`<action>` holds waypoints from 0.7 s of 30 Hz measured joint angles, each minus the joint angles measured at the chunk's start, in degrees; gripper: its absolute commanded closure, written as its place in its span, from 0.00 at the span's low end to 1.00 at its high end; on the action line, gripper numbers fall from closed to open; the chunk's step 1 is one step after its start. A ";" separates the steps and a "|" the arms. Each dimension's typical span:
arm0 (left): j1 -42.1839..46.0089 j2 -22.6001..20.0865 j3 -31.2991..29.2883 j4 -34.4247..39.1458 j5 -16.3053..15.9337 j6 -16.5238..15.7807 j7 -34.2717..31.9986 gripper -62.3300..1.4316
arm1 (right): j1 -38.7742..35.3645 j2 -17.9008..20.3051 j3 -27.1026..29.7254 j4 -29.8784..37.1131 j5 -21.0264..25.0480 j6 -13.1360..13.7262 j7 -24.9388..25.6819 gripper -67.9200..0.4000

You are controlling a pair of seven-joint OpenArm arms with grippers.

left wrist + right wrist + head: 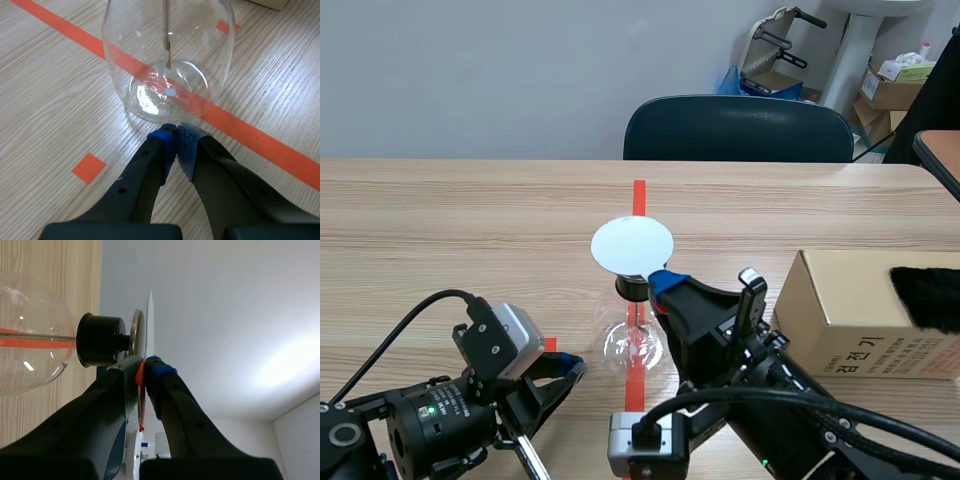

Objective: Do the electroscope experiment

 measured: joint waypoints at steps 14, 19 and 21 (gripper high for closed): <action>0.00 0.11 0.00 0.00 0.00 0.02 0.00 0.93 | 0.00 0.00 0.00 0.00 0.00 0.00 0.61 0.98; 0.00 0.11 0.00 0.00 0.00 0.02 0.00 0.93 | 0.00 0.31 0.00 0.00 0.00 0.00 -0.61 0.98; 0.00 0.11 0.00 0.00 0.00 0.02 0.02 0.93 | 0.00 0.59 0.00 0.00 0.00 0.00 -2.49 0.98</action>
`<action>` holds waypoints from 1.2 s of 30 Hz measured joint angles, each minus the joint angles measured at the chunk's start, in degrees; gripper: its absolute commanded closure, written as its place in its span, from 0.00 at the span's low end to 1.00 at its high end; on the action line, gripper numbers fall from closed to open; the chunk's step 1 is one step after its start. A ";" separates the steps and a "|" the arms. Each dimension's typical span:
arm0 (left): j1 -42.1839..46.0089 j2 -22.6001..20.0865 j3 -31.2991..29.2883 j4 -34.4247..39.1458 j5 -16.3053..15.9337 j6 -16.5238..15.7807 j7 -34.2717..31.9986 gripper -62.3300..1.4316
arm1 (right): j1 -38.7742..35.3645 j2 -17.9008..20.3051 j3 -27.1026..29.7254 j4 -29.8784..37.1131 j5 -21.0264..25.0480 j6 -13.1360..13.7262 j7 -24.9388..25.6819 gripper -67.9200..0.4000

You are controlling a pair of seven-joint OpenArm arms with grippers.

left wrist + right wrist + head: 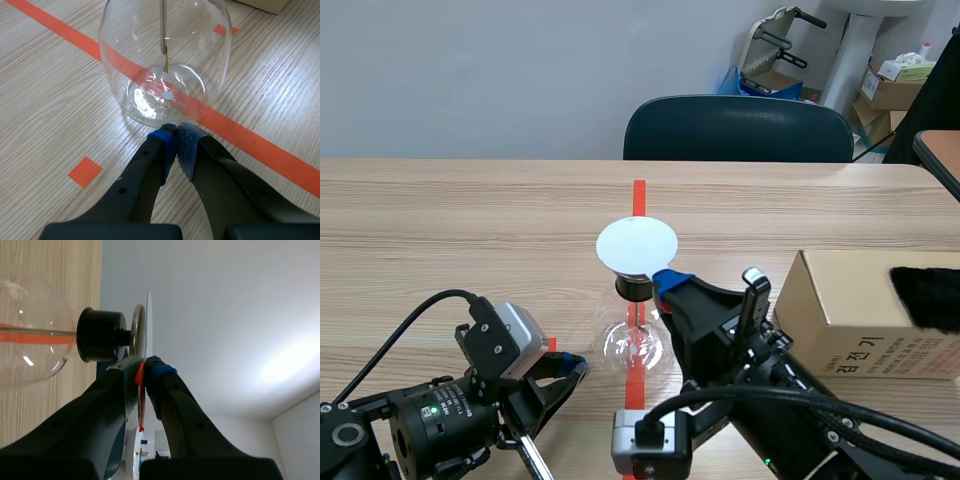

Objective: Do the electroscope experiment

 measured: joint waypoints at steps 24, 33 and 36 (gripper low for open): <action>0.00 0.00 0.00 0.00 0.00 0.00 0.00 0.93 | 0.00 0.02 0.00 0.00 0.00 0.00 -32.81 0.98; 0.00 0.00 0.00 0.00 0.00 0.00 0.00 0.93 | 0.00 0.02 0.00 0.00 0.00 0.00 -34.07 0.98; 0.00 0.00 0.00 0.00 0.00 0.00 0.00 0.93 | 0.00 0.02 0.00 0.00 0.00 0.00 -34.05 0.98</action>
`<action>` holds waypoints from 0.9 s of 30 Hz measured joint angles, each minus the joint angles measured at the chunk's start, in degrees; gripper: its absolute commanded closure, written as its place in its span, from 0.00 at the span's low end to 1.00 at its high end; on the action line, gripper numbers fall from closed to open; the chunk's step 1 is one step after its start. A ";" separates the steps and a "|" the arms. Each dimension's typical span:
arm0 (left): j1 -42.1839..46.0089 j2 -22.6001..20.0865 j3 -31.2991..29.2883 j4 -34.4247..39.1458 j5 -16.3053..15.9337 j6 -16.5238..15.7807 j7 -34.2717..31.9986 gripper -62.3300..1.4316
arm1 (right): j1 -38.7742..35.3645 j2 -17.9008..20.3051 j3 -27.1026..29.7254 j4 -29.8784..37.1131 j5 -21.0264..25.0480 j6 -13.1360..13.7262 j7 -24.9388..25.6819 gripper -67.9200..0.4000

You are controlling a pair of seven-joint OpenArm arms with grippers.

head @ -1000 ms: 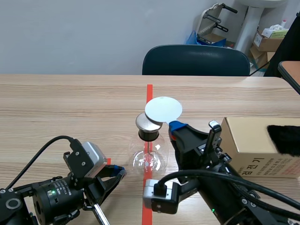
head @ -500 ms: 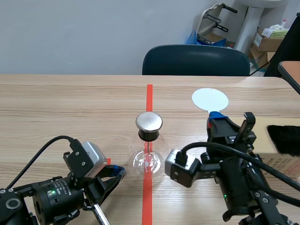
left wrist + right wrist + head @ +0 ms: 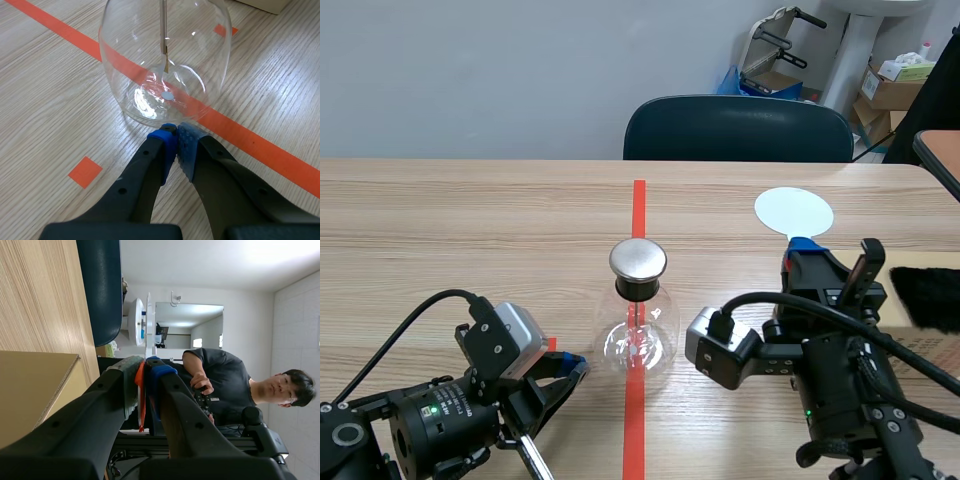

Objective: Do the electroscope experiment

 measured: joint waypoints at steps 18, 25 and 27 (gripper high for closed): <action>0.00 0.00 0.00 0.00 0.00 0.00 0.00 0.93 | 0.00 0.02 0.00 0.00 0.00 0.00 23.17 0.98; 0.00 0.00 0.00 0.00 0.00 0.00 0.00 0.93 | 0.00 0.00 0.00 0.00 0.00 0.00 32.13 0.98; 0.00 0.00 0.00 0.00 0.00 0.00 0.00 0.93 | 0.00 0.00 0.00 0.00 0.00 0.00 33.94 0.98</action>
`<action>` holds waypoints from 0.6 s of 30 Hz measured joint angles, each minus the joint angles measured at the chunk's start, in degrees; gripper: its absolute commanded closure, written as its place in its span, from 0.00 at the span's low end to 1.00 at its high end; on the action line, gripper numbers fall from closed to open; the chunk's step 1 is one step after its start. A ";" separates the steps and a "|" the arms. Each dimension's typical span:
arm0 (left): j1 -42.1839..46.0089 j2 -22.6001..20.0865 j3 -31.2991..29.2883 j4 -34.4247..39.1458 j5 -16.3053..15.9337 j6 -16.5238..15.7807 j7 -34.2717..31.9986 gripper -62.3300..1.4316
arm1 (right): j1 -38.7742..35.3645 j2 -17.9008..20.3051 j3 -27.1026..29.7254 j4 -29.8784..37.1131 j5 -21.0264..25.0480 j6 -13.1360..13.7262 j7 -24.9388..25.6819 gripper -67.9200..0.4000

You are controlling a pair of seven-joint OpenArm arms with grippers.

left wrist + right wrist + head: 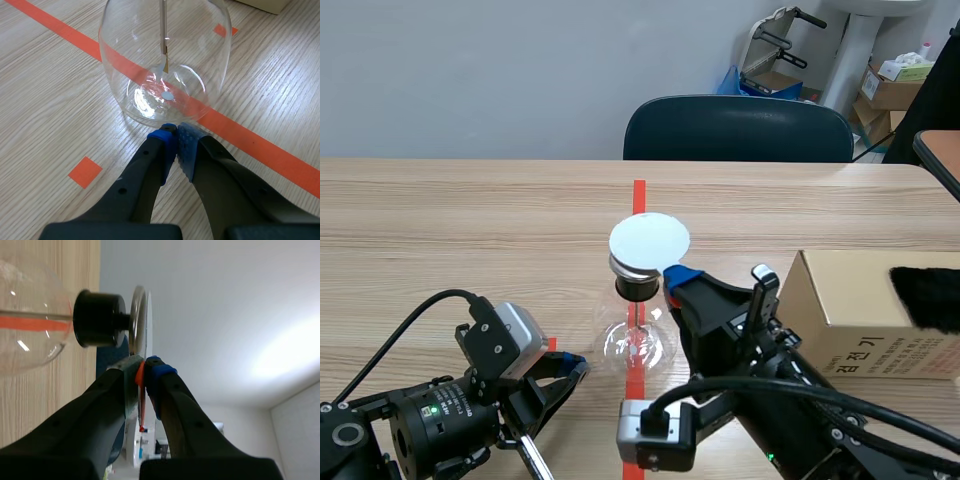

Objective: Do the electroscope experiment

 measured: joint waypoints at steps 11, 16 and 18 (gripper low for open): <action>0.00 0.00 0.00 0.00 0.00 0.00 -0.02 0.93 | 0.00 0.00 0.00 0.00 0.00 0.00 3.48 0.98; 0.00 0.00 0.00 0.00 0.00 0.00 -0.02 0.93 | 0.00 0.00 0.00 0.00 0.00 0.00 3.48 0.98; 0.00 0.00 0.00 0.00 0.00 0.00 -0.13 0.93 | 0.00 0.00 0.00 0.00 0.00 0.00 3.48 0.98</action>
